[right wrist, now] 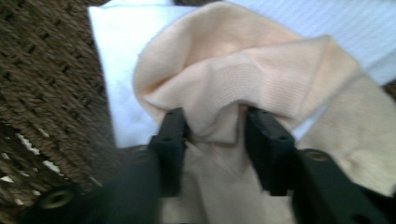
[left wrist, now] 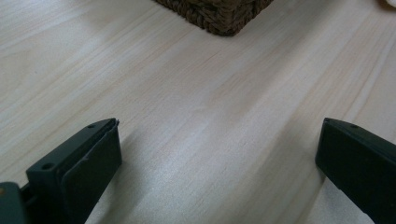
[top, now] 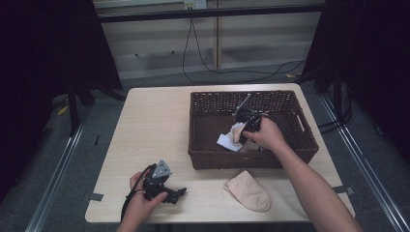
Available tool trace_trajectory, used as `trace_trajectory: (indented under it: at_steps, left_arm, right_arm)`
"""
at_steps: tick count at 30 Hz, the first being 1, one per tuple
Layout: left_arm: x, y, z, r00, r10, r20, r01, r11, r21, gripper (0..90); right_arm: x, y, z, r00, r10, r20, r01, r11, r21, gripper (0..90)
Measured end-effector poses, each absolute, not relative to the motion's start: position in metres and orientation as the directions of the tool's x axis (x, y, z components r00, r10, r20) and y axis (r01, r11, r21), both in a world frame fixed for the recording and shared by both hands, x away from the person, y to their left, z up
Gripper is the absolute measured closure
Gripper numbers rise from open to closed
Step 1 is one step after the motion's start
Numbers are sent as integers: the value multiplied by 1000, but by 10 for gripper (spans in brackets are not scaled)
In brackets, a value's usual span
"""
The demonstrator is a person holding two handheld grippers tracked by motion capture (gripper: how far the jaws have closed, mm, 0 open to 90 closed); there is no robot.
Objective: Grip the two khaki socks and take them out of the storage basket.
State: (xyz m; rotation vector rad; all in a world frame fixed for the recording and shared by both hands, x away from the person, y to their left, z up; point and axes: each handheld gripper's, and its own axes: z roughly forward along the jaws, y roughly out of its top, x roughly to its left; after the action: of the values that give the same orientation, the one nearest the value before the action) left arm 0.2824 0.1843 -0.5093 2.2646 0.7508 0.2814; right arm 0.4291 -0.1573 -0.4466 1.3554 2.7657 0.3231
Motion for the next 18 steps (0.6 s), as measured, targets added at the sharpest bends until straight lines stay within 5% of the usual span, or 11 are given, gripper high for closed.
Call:
trace_trajectory:
  at_steps: [4,18]
  left_arm:
    - [282,184,-509,806,591,-19,433,-569,699,0]
    - [282,185,-509,808,588,-24,434,-567,700,0]
  right_arm:
    - [429,-154,-446,-624,780,51,773,606,189,805]
    - [414,-169,-409,-662,742,111,745,633,210,836]
